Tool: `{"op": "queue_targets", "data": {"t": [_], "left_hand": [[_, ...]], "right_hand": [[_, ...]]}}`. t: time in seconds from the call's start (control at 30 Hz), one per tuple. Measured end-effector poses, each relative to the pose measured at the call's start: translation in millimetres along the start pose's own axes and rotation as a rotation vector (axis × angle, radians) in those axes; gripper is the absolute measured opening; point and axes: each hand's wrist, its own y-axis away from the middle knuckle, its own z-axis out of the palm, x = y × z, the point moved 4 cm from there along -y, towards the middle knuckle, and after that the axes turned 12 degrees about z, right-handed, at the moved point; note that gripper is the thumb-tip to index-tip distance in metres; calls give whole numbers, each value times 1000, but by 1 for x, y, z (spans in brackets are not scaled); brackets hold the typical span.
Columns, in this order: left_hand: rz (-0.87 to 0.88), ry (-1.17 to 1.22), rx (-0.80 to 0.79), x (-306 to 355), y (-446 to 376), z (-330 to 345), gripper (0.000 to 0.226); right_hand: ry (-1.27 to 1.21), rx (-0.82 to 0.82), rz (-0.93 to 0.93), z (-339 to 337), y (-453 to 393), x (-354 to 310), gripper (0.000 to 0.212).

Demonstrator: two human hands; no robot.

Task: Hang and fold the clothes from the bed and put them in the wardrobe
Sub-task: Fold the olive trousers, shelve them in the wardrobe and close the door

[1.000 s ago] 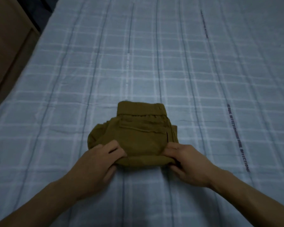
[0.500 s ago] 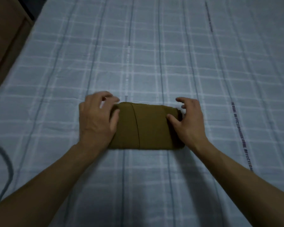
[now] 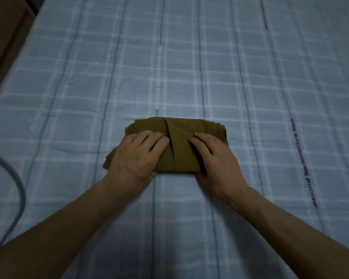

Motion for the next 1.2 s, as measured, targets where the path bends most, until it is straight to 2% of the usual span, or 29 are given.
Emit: {"op": "queue_targets", "data": {"t": [0.1,0.17,0.23,0.33,0.4,0.5,0.57,0.67,0.77,1.0,1.2], "left_hand": [[67,-64,139,-2,-4,-8,46],[83,-88,196,-2,-3,-15,36],[69,-108,225,-2,0,-26,30],[80,-141,219,7,11,-56,17],[74,-133,205,16,21,-85,18],[33,-96,204,31,37,-141,22],[6,-65,196,42,49,-182,30],[-20,-40,184,66,70,-249,37],[-43,-56,205,92,94,-317,34],[-108,-185,285,169,166,-448,13],[-206,-355,328,260,240,-533,17]], "right_hand": [[22,110,-14,-3,-8,-2,65],[8,141,-11,-11,-10,-3,51],[17,109,12,-24,-8,-6,35],[34,15,3,-51,0,-17,37],[23,-31,-8,-79,10,-32,38],[5,-72,-6,-133,27,-63,28],[-10,-110,1,-172,39,-85,30],[-35,-99,3,-237,58,-117,26],[-35,-88,-33,-298,84,-151,22],[-70,18,-265,-406,152,-221,20],[-176,81,-494,-467,221,-266,15]]}}
